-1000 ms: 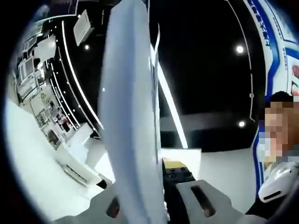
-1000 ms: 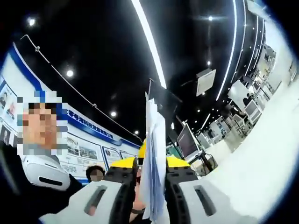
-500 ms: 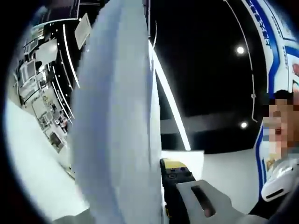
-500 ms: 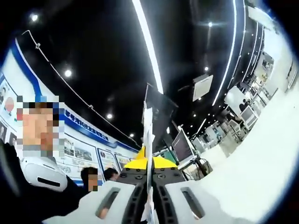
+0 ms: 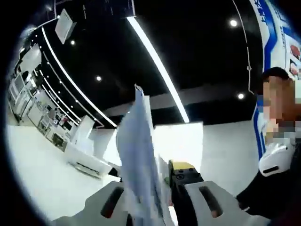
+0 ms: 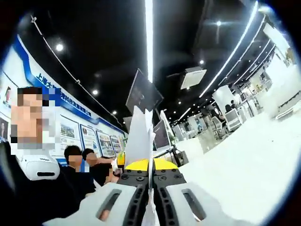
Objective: Organize the stack of printing papers by aligning and flattening the scattered papers on the table
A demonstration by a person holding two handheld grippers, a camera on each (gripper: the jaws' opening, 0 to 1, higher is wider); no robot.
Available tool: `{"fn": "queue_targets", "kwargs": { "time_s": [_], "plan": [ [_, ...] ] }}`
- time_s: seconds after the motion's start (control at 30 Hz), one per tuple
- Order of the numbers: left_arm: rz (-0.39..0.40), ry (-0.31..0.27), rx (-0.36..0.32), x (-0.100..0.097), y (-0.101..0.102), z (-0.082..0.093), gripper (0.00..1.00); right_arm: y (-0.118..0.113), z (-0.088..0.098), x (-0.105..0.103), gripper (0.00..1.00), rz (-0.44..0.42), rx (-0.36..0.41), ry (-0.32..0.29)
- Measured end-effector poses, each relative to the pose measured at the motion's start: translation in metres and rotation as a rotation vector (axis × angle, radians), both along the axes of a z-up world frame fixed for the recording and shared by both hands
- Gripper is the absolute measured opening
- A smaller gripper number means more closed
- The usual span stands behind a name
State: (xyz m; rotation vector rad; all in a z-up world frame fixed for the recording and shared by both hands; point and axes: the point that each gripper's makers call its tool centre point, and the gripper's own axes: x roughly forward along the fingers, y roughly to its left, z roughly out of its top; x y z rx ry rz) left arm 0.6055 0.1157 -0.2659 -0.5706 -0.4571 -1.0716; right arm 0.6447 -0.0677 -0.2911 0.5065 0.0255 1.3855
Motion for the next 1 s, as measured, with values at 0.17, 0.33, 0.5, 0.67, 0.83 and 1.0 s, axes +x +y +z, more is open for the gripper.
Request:
{"fn": "queue_targets", "kwargs": {
  "time_s": [0.17,0.33,0.5,0.67,0.83,1.0],
  "plan": [
    [-0.055,-0.011,0.025,-0.011,-0.004,-0.001,0.16,-0.014,-0.001,0.003,0.00,0.001,-0.049,-0.008],
    [-0.010,0.021,0.191,0.001,-0.016,-0.032,0.08,-0.017,-0.003,0.002,0.00,0.016,-0.073,-0.033],
    [0.019,0.020,0.209,0.005,-0.017,-0.039,0.06,-0.017,0.000,-0.003,0.00,0.012,-0.095,-0.075],
    [0.051,0.006,0.237,0.007,-0.014,-0.040,0.06,-0.019,0.005,0.000,0.00,-0.022,-0.112,-0.092],
    [0.103,0.007,0.250,0.013,-0.014,-0.039,0.06,-0.019,0.008,-0.003,0.00,-0.051,-0.119,-0.102],
    [0.149,0.019,0.264,0.021,-0.015,-0.039,0.06,-0.019,0.011,-0.001,0.00,-0.097,-0.151,-0.120]
  ]
}}
